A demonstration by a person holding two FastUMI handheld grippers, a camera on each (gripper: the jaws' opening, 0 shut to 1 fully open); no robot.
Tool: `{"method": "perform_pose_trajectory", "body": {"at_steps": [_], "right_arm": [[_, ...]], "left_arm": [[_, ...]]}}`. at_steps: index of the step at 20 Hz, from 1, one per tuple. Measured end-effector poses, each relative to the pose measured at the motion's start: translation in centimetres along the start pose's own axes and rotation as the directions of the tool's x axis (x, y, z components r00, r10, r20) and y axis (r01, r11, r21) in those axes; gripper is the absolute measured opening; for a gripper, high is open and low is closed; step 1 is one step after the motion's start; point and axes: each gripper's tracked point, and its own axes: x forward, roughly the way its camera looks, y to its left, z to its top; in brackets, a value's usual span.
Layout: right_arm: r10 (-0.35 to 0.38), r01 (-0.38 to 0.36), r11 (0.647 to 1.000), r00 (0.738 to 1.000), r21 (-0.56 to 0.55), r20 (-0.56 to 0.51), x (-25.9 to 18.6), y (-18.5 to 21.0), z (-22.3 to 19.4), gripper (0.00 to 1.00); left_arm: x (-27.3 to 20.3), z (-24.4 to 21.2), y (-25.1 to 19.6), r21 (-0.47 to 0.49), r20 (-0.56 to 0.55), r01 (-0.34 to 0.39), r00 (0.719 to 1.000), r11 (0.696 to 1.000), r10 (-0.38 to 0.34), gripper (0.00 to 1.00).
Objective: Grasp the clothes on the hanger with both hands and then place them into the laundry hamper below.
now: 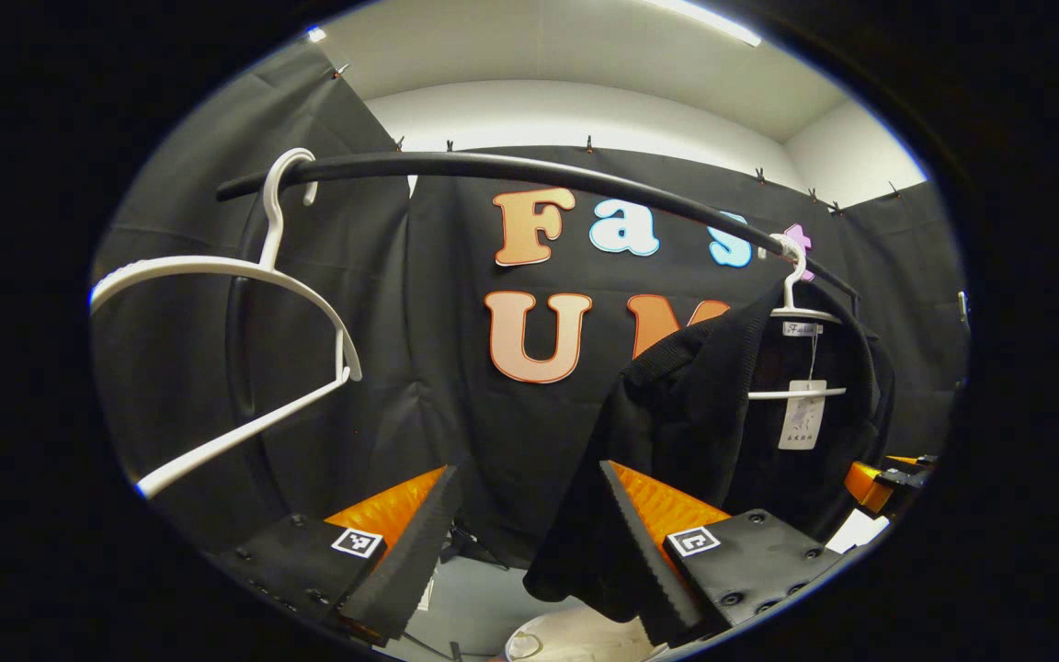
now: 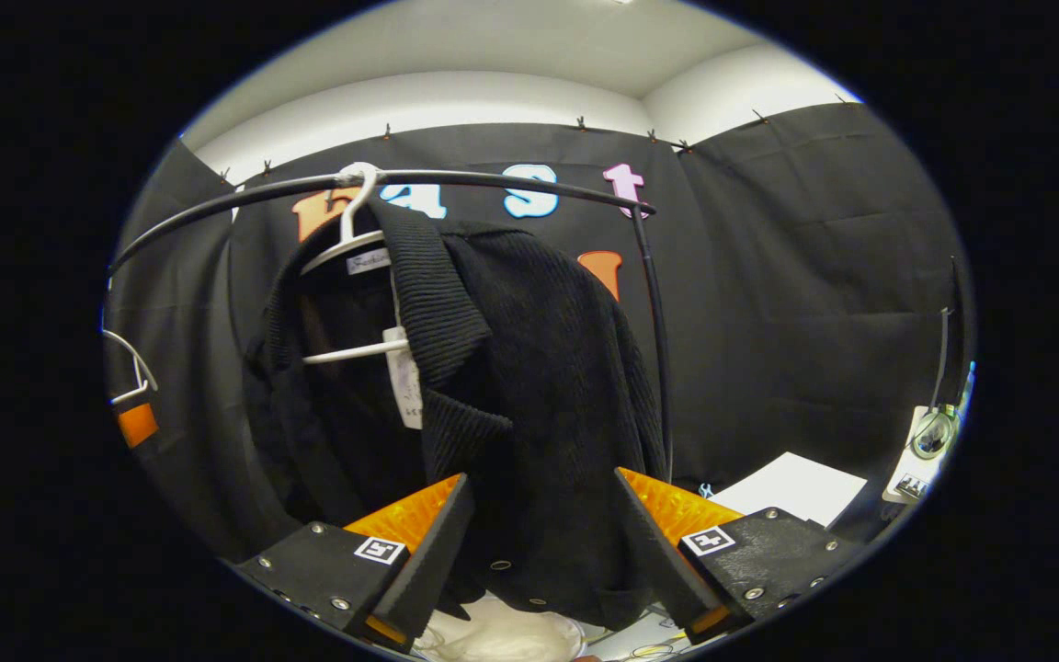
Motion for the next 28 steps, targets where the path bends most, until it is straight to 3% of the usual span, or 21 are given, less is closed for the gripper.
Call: {"method": "perform_pose_trajectory", "body": {"at_steps": [7,13,14,19,20,21,22,23,26,28], "right_arm": [[-0.064,0.064,0.997,0.998,-0.049,-0.012,3.8,-0.9,-1.5,0.94],[-0.074,0.074,0.995,0.997,-0.065,0.002,5.0,-2.8,-0.7,0.89],[-0.073,0.073,0.995,0.997,-0.062,0.005,5.1,-3.0,-0.6,0.69],[-0.056,0.057,0.997,0.998,-0.046,0.023,4.2,-3.9,0.5,0.31],[-0.052,0.053,0.998,0.998,-0.047,0.024,3.9,-3.9,0.7,0.27],[-0.048,0.049,0.998,0.999,-0.046,0.026,3.6,-4.0,0.9,0.34],[-0.044,0.046,0.998,0.999,-0.046,0.027,3.5,-4.2,1.1,0.29],[-0.041,0.042,0.998,0.999,-0.048,0.027,3.4,-4.3,1.2,0.14],[-0.030,0.031,0.998,0.999,-0.056,0.024,2.7,-4.3,1.5,0.11],[-0.021,0.023,0.998,0.999,-0.060,0.024,2.3,-4.4,1.6,0.09]], "left_arm": [[0.4,0.3,-0.5,0.003,0.010,-0.001,1.000,1.000,0.001,0.96],[0.9,-0.2,-0.4,-0.006,-0.002,-0.011,1.000,1.000,0.011,0.96],[1.0,-0.4,-0.5,-0.006,-0.007,-0.011,1.000,1.000,0.011,0.96],[2.1,-1.3,-2.4,-0.025,-0.027,0.031,0.999,0.999,-0.032,0.96],[2.3,-1.6,-3.2,-0.027,-0.032,0.046,0.998,0.999,-0.047,0.96],[2.4,-1.9,-4.0,-0.027,-0.037,0.061,0.997,0.998,-0.062,0.96],[2.6,-2.2,-4.7,-0.029,-0.042,0.076,0.996,0.997,-0.077,0.96],[2.8,-2.5,-5.4,-0.036,-0.049,0.093,0.994,0.995,-0.094,0.93],[3.1,-3.6,-7.9,-0.068,-0.075,0.148,0.985,0.987,-0.153,0.97],[3.4,-4.1,-9.3,-0.071,-0.086,0.174,0.980,0.982,-0.180,0.93]]}}
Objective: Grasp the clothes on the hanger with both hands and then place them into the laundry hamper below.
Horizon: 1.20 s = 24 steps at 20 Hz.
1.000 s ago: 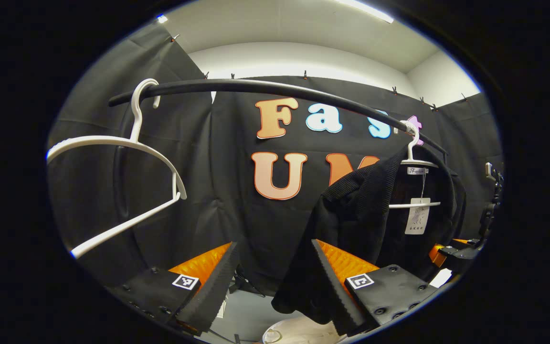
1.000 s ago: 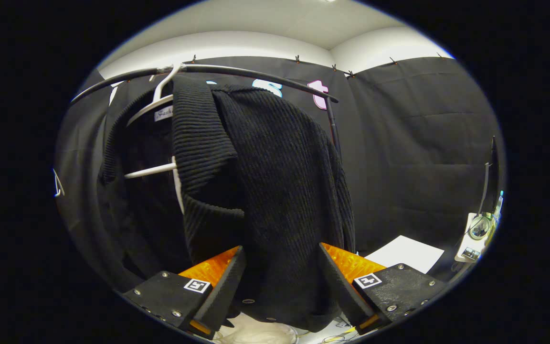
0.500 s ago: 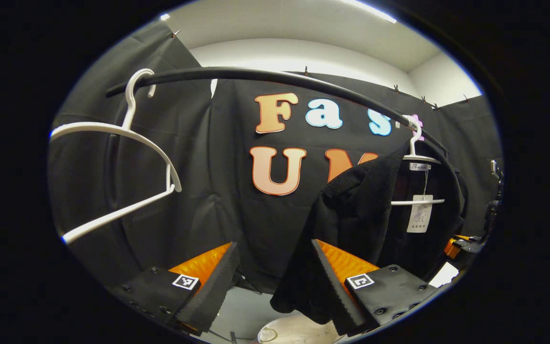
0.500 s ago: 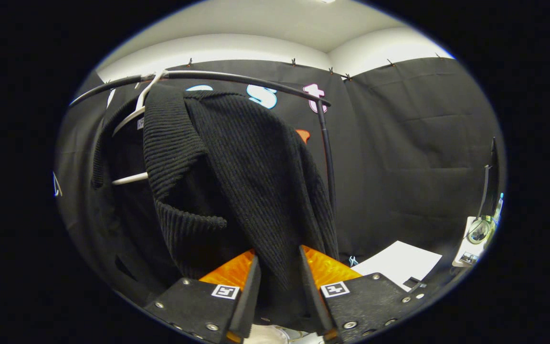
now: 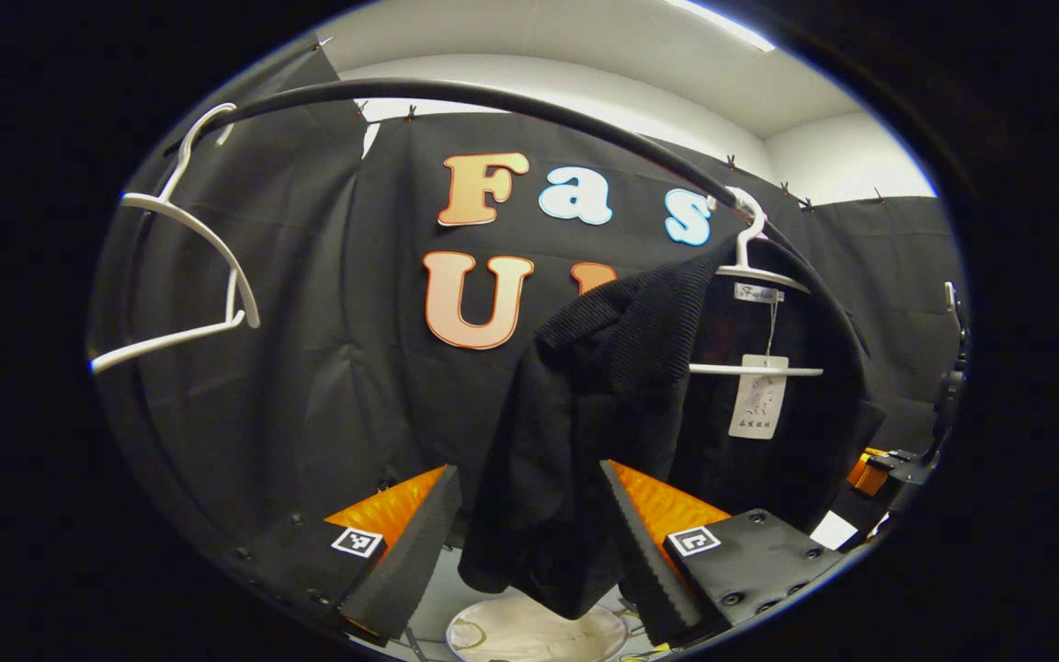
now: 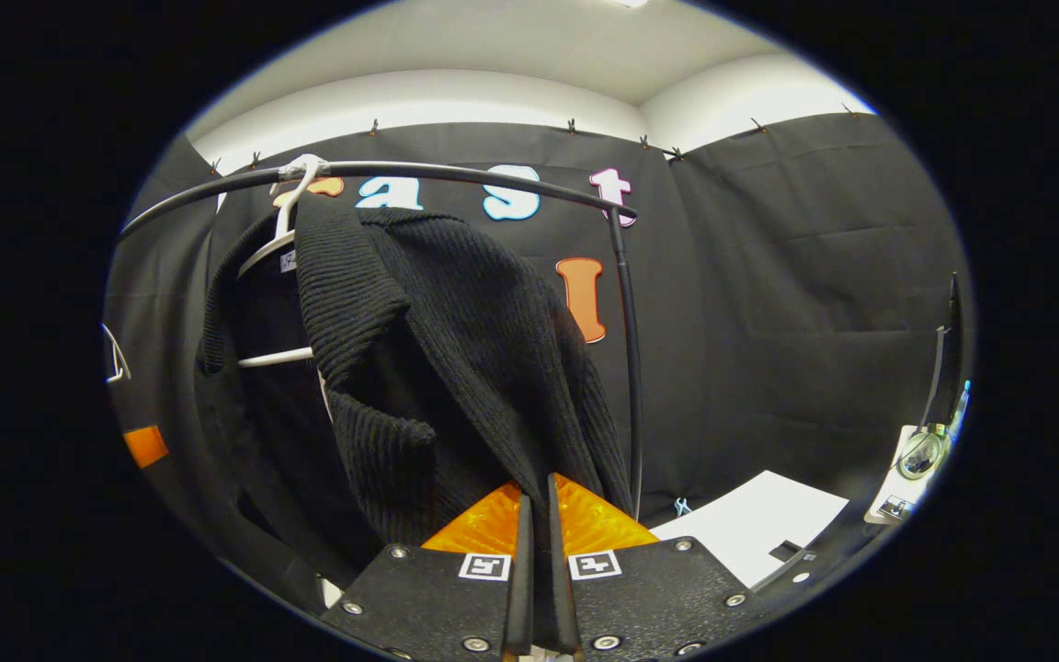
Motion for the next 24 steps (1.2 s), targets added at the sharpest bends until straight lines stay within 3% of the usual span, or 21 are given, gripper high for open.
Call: {"method": "perform_pose_trajectory", "body": {"at_steps": [7,8,9,11,12,14,15,16,17,18,19,20,22,24], "right_arm": [[0.003,-0.003,1.000,1.000,-0.023,0.010,-1.1,-0.8,0.9,0.02],[0.004,-0.003,1.000,1.000,-0.024,0.014,-1.4,-1.0,1.1,0.10],[0.005,-0.005,1.000,1.000,-0.024,0.016,-1.6,-1.2,1.3,0.01],[0.008,-0.008,1.000,1.000,-0.024,0.015,-1.9,-1.3,1.4,0.01],[0.009,-0.009,1.000,1.000,-0.024,0.013,-2.0,-1.4,1.5,0.08],[0.008,-0.008,1.000,1.000,-0.023,0.015,-2.0,-1.5,1.7,0.08],[0.007,-0.007,1.000,1.000,-0.022,0.017,-2.0,-1.4,1.8,0.00],[0.006,-0.005,1.000,1.000,-0.023,0.018,-2.1,-1.3,1.9,0.00],[0.004,-0.004,1.000,1.000,-0.025,0.019,-2.3,-1.2,2.0,0.08],[0.002,-0.001,1.000,1.000,-0.028,0.021,-2.4,-1.3,2.0,0.00],[-0.001,0.002,1.000,1.000,-0.031,0.022,-2.5,-1.4,2.1,0.00],[-0.005,0.006,0.999,1.000,-0.032,0.024,-2.6,-1.5,2.1,0.00],[-0.015,0.016,0.999,0.999,-0.029,0.032,-2.6,-1.9,2.4,0.00],[-0.026,0.027,0.999,0.999,-0.023,0.042,-2.7,-2.4,3.0,0.00]], "left_arm": [[1.5,-0.8,-4.3,0.017,-0.004,0.072,0.997,0.997,-0.072,0.94],[1.7,-1.1,-5.2,0.020,-0.008,0.088,0.996,0.996,-0.088,0.94],[1.9,-1.3,-5.9,0.022,-0.011,0.101,0.995,0.995,-0.101,0.94],[2.4,-1.6,-6.7,0.027,-0.013,0.117,0.993,0.993,-0.116,0.93],[2.9,-1.8,-7.1,0.033,-0.012,0.121,0.993,0.992,-0.121,0.94],[3.6,-2.4,-7.7,0.035,-0.019,0.126,0.992,0.991,-0.126,0.97],[4.0,-2.8,-8.1,0.027,-0.030,0.137,0.990,0.990,-0.137,0.93],[4.6,-3.1,-8.6,0.022,-0.035,0.148,0.989,0.989,-0.147,1.00],[5.1,-3.3,-8.9,0.025,-0.036,0.150,0.988,0.988,-0.149,0.96],[5.9,-3.4,-8.8,0.034,-0.034,0.139,0.990,0.990,-0.138,0.93],[6.5,-3.6,-8.4,0.042,-0.031,0.121,0.992,0.992,-0.120,0.93],[7.3,-3.7,-7.8,0.046,-0.026,0.086,0.996,0.995,-0.085,1.00],[9.0,-3.9,-7.0,0.043,-0.016,0.046,0.999,0.998,-0.045,0.94],[10.4,-4.0,-6.9,0.044,-0.013,0.042,0.999,0.998,-0.041,0.97]]}}
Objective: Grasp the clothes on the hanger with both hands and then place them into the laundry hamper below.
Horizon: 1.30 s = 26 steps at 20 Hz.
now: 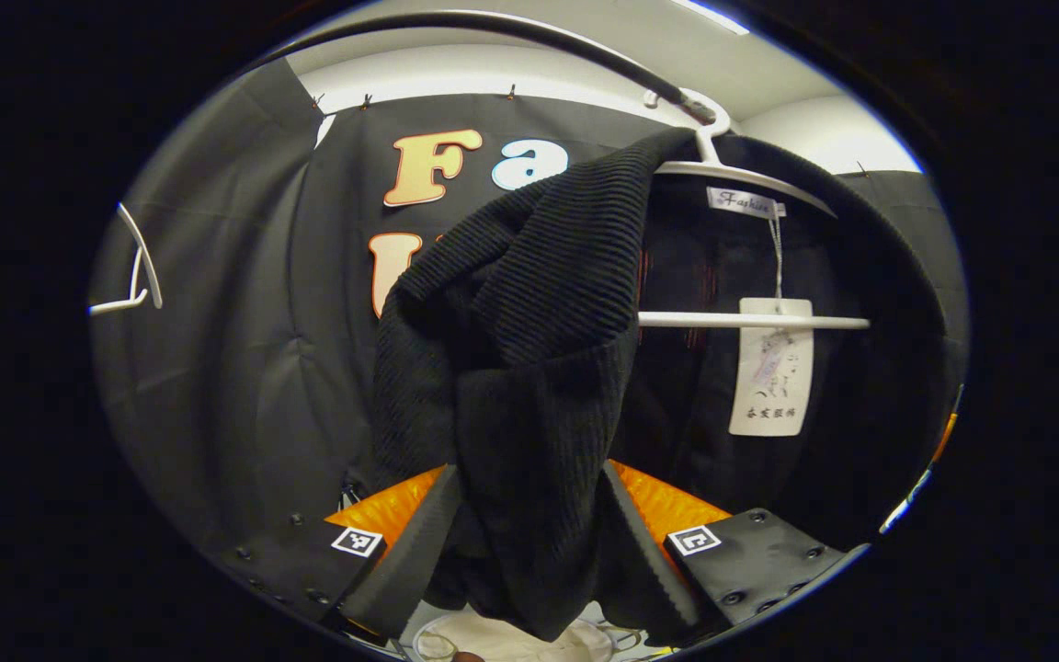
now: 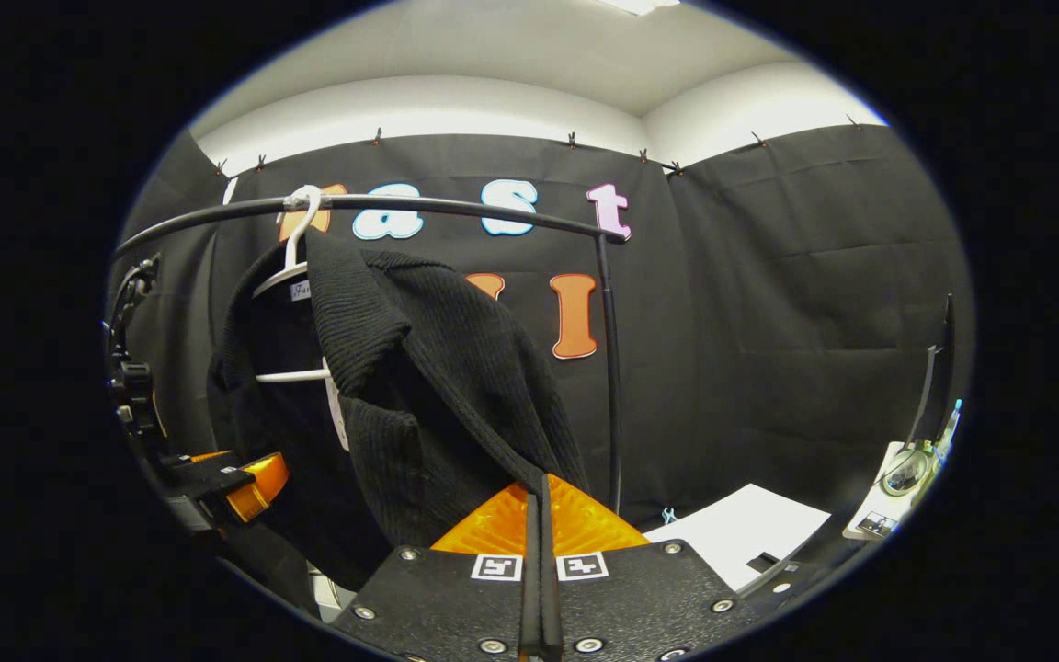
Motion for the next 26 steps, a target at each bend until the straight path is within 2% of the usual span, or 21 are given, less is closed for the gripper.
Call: {"method": "perform_pose_trajectory", "body": {"at_steps": [5,8,9,12,13,14,15,16,17,18,21,26], "right_arm": [[-0.034,0.034,0.999,0.999,0.008,0.030,0.2,-1.2,1.8,0.00],[-0.046,0.045,0.999,0.998,0.010,0.052,0.4,-2.2,3.1,0.00],[-0.044,0.044,0.999,0.997,0.012,0.060,0.7,-2.5,3.6,0.00],[-0.037,0.037,0.999,0.996,0.002,0.083,1.9,-3.8,5.6,0.00],[-0.028,0.028,1.000,0.996,-0.001,0.086,2.4,-4.2,6.2,0.07],[-0.020,0.020,1.000,0.996,-0.003,0.092,2.9,-4.6,6.9,0.00],[-0.013,0.014,1.000,0.995,-0.003,0.102,3.5,-5.1,7.7,0.00],[-0.008,0.008,1.000,0.994,-0.003,0.111,4.2,-5.6,8.5,0.00],[0.002,-0.001,1.000,0.993,-0.009,0.118,4.8,-5.9,9.2,0.00],[0.014,-0.012,1.000,0.992,-0.019,0.125,5.6,-6.0,9.8,0.00],[0.047,-0.041,0.998,0.987,-0.042,0.151,7.5,-7.0,11.6,0.00],[0.095,-0.085,0.994,0.982,-0.069,0.166,10.1,-8.4,13.1,0.00]], "left_arm": [[1.4,-0.1,0.0,0.017,-0.005,0.036,0.999,0.999,-0.036,0.94],[1.8,0.3,0.4,0.034,-0.004,0.062,0.998,0.997,-0.062,0.77],[1.7,0.5,0.4,0.044,-0.002,0.063,0.998,0.997,-0.063,0.75],[1.9,0.8,0.2,0.080,-0.008,0.080,0.997,0.994,-0.080,0.43],[2.0,1.0,0.2,0.090,-0.007,0.079,0.997,0.993,-0.078,0.33],[1.9,1.0,0.1,0.093,-0.016,0.075,0.997,0.993,-0.074,0.22],[1.9,0.9,-0.4,0.090,-0.030,0.091,0.996,0.992,-0.089,0.12],[1.8,0.9,-0.3,0.081,-0.045,0.082,0.996,0.993,-0.079,0.14],[1.6,1.1,-0.7,0.064,-0.048,0.100,0.994,0.993,-0.097,0.07],[1.7,1.4,-1.3,0.038,-0.055,0.121,0.991,0.992,-0.118,0.09],[1.3,2.3,-1.0,-0.023,-0.070,0.115,0.991,0.993,-0.116,0.07],[-0.1,4.9,-1.2,-0.023,-0.047,0.090,0.995,0.996,-0.091,0.07]]}}
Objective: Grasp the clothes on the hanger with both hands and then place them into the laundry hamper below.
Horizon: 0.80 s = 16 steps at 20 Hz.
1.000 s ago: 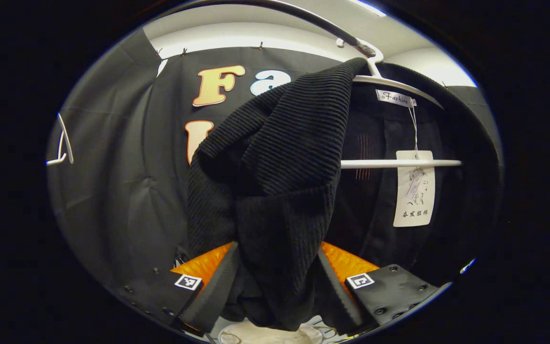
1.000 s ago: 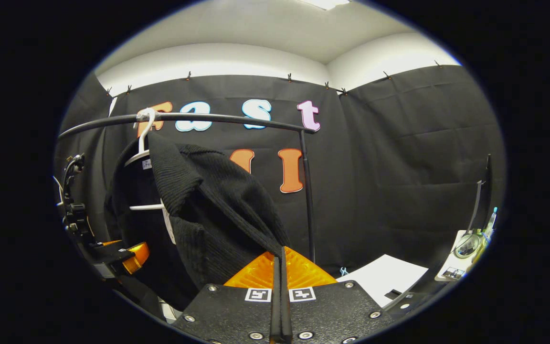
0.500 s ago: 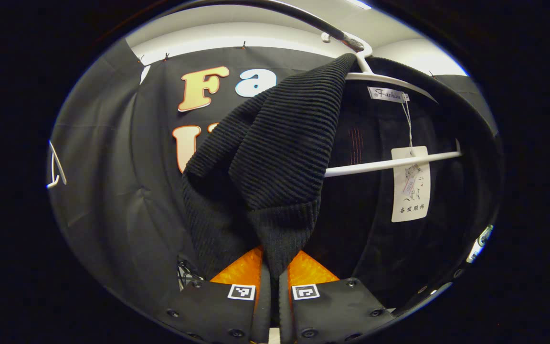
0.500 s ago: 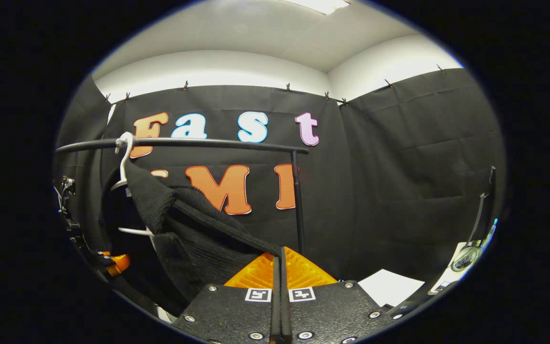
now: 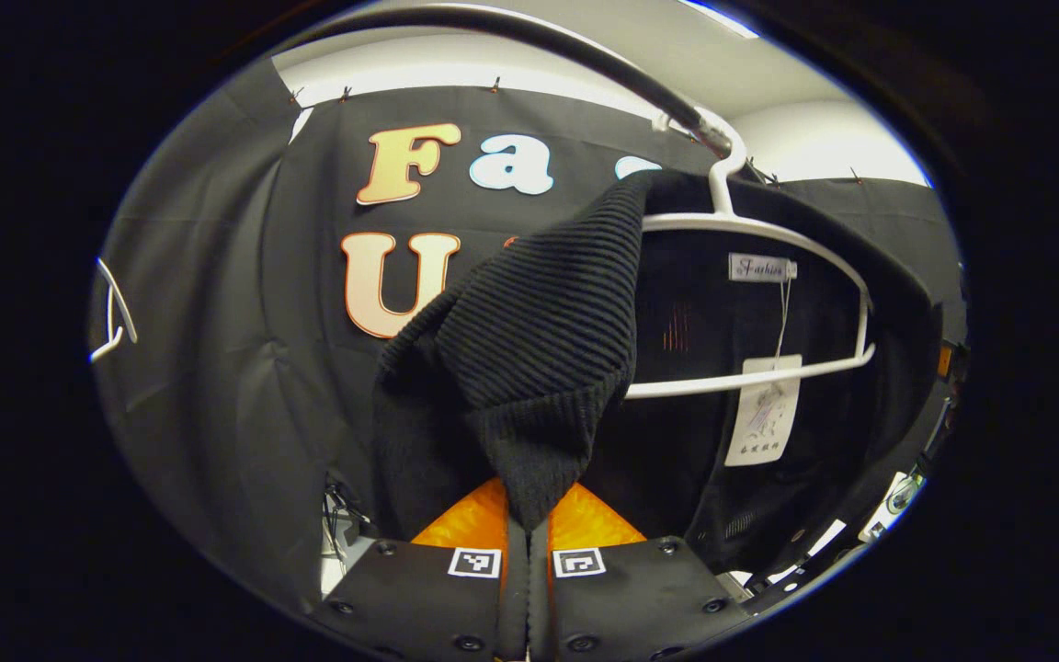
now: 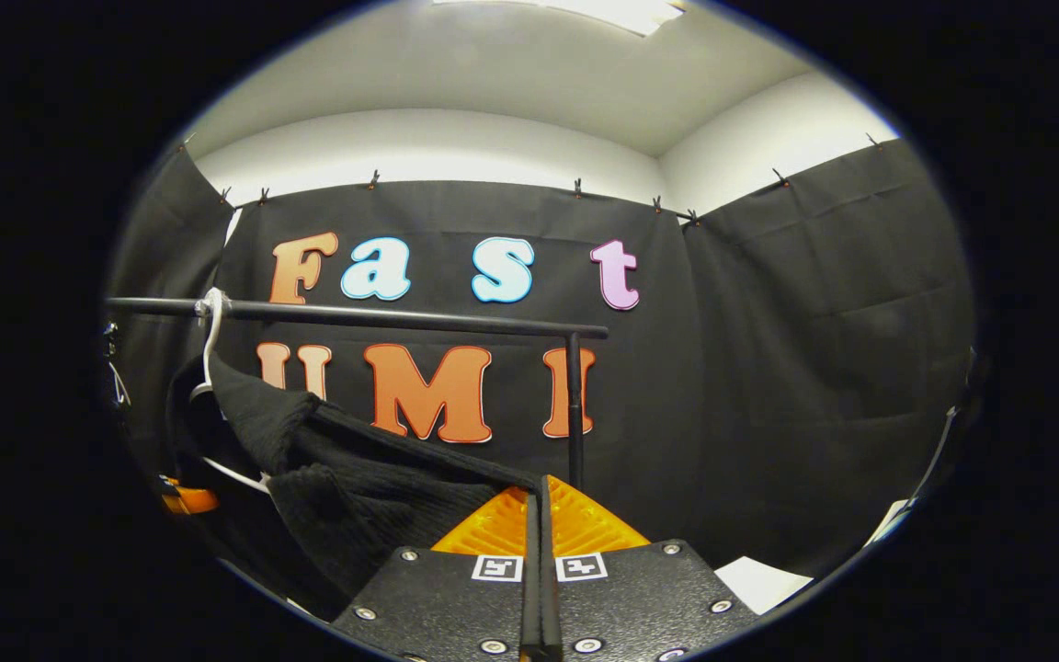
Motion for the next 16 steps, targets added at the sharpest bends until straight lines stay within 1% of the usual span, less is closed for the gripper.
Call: {"method": "perform_pose_trajectory", "body": {"at_steps": [1,2,3,7,8,9,10,13,16], "right_arm": [[0.008,-0.008,1.000,1.000,-0.006,-0.002,0.6,-0.5,0.0,0.00],[0.015,-0.015,1.000,1.000,-0.005,-0.005,1.4,-0.9,0.0,0.06],[0.023,-0.023,1.000,1.000,-0.001,-0.010,2.1,-1.2,-0.2,0.00],[0.080,-0.080,0.997,0.996,-0.001,-0.047,4.8,-1.5,-2.1,0.00],[0.103,-0.102,0.995,0.993,0.015,-0.059,5.5,-1.1,-2.8,0.00],[0.124,-0.121,0.992,0.990,0.036,-0.075,6.1,-0.9,-3.6,0.00],[0.139,-0.135,0.989,0.986,0.055,-0.090,6.7,-0.6,-4.6,0.00],[0.187,-0.171,0.977,0.974,0.125,-0.130,8.0,-0.1,-7.7,0.00],[0.232,-0.202,0.961,0.960,0.189,-0.156,8.8,0.9,-10.3,0.00]], "left_arm": [[-0.4,0.3,-0.2,-0.011,0.001,-0.001,1.000,1.000,0.001,0.07],[-0.7,0.6,-0.4,-0.024,0.005,-0.004,1.000,1.000,0.004,0.07],[-0.9,0.7,-0.5,-0.034,0.009,-0.009,1.000,0.999,0.009,0.07],[-1.2,1.6,-0.3,-0.039,0.021,-0.037,0.999,0.999,0.037,0.07],[-1.4,1.9,-0.3,-0.037,0.028,-0.045,0.999,0.998,0.046,0.10],[-1.6,2.2,-0.2,-0.035,0.033,-0.054,0.998,0.998,0.055,0.10],[-2.0,2.6,-0.3,-0.035,0.039,-0.061,0.997,0.998,0.063,0.07],[-3.0,3.9,0.2,-0.047,0.056,-0.077,0.995,0.996,0.080,0.07],[-3.5,4.6,0.8,-0.038,0.066,-0.100,0.993,0.994,0.103,0.07]]}}
